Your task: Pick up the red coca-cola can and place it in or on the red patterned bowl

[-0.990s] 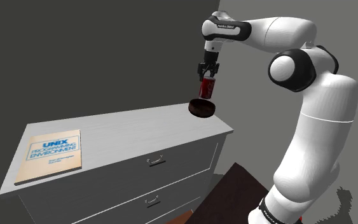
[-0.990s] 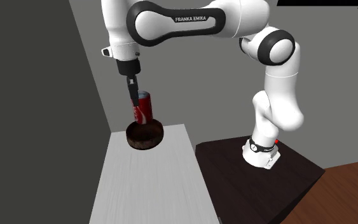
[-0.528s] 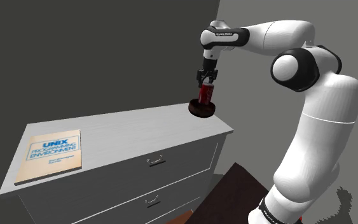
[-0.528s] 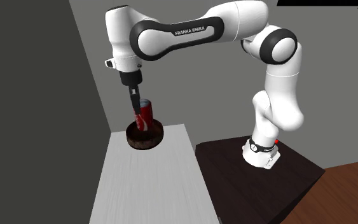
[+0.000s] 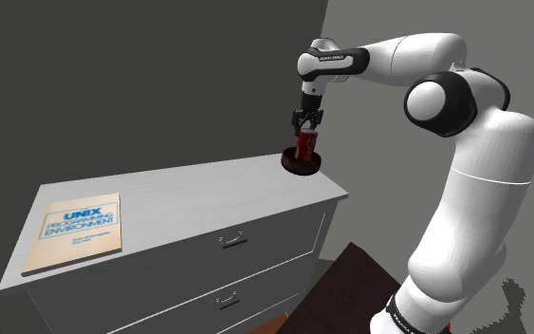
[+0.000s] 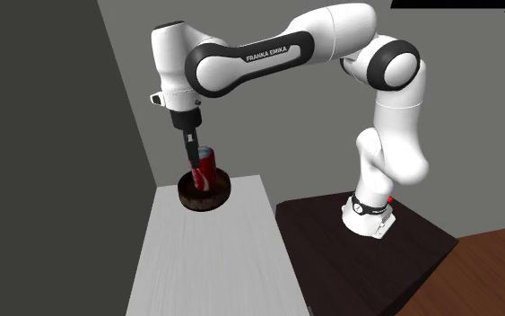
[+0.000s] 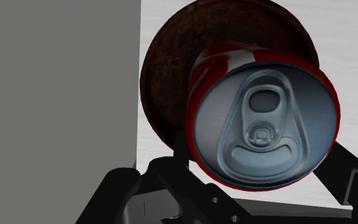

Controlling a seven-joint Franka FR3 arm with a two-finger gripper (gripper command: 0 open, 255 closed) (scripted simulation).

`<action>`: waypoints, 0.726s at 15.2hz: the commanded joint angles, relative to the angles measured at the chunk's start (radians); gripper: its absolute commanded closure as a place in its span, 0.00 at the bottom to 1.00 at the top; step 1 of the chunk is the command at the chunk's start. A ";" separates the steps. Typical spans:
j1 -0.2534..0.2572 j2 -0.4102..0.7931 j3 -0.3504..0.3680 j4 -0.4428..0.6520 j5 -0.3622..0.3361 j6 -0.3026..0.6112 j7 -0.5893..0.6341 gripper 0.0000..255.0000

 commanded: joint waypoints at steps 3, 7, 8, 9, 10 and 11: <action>0.000 0.000 0.000 0.000 0.000 0.001 0.000 1.00; 0.000 0.000 0.000 0.000 0.000 0.001 0.000 0.00; 0.000 0.000 0.000 0.000 0.000 0.001 0.000 0.00; 0.000 0.000 0.000 0.000 0.000 0.001 0.000 0.00; 0.000 0.002 0.000 0.037 0.000 -0.034 0.000 0.00; -0.001 0.006 0.000 0.076 0.001 -0.069 0.000 0.00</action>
